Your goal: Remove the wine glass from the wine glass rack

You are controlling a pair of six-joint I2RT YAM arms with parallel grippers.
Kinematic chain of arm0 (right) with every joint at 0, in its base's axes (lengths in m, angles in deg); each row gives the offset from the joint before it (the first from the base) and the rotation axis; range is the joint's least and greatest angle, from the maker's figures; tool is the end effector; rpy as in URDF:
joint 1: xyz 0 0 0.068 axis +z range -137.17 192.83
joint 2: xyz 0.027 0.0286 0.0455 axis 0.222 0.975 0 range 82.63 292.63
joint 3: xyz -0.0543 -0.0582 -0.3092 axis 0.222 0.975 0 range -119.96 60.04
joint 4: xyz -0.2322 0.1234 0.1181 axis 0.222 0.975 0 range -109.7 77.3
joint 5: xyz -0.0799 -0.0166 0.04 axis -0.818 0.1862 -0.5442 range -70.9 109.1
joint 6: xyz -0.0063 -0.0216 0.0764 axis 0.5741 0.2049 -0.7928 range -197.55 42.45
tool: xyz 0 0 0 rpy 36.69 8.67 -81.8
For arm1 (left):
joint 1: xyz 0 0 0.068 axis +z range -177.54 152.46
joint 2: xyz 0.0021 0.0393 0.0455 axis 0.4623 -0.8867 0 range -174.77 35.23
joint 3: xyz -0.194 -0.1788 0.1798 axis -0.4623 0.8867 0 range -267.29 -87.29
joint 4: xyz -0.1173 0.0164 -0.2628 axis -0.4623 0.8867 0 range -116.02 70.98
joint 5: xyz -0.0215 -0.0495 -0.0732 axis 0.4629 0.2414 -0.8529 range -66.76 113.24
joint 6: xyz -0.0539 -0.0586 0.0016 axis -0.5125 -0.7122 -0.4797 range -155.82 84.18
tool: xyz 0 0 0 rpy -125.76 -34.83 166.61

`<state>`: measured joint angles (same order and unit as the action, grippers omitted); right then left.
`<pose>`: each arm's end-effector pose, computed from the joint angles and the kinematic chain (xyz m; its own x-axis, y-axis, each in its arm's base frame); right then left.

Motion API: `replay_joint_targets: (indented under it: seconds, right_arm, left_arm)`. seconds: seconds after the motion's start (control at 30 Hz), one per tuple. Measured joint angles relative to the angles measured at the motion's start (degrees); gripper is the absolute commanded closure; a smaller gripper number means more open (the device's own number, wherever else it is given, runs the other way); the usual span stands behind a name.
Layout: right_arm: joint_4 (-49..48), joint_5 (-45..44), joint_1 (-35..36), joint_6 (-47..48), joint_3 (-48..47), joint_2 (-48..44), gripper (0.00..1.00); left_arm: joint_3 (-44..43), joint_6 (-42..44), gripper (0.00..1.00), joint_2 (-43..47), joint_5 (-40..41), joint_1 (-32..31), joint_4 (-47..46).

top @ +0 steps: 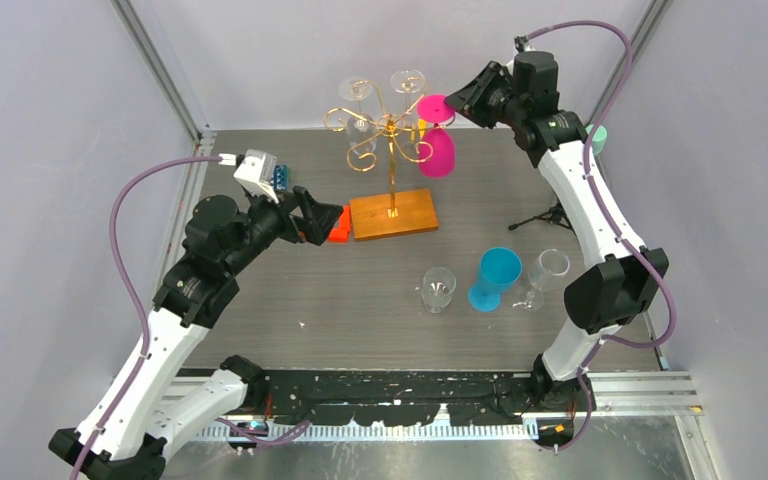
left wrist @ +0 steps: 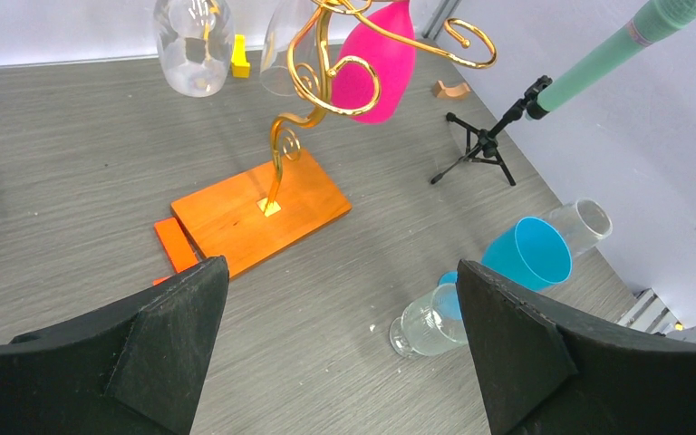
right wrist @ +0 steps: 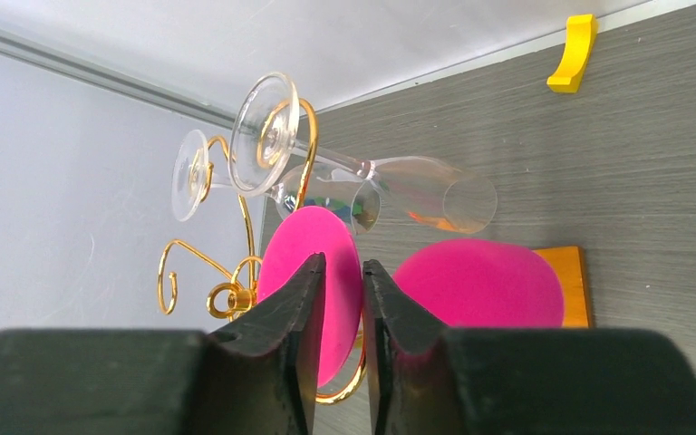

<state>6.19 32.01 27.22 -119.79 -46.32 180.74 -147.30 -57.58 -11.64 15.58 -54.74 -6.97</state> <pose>0.4420 0.1292 0.4781 -0.5188 0.5433 -0.6601 -0.1347 0.7105 0.6907 0.1743 -0.1000 0.4470 -0.2967 -0.2607 -0.9187 0.4963 0.7798 -0.3816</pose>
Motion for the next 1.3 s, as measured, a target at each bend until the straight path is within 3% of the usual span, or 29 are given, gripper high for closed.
replay_joint_targets:
  seconds: [0.3,0.6,0.8,1.3]
  right_arm:
    - [-2.95,2.47,-0.17,-2.93,0.35,0.09,0.86]
    - [-6.19,5.88,-0.17,-9.44,1.9,1.7,0.8]
    - [-7.82,7.21,-0.26,-12.13,1.99,2.58,0.99]
    - [-13.27,1.99,-0.37,-14.14,7.06,0.22,1.0]
  left_arm:
    - [0.39,0.02,0.0,0.0,0.07,0.0,-0.02]
    - [0.5,0.09,0.0,0.0,0.11,0.0,-0.02]
    - [0.59,0.22,0.0,0.13,0.5,0.0,0.0]
    - [0.85,0.24,0.0,0.42,1.03,0.0,0.02]
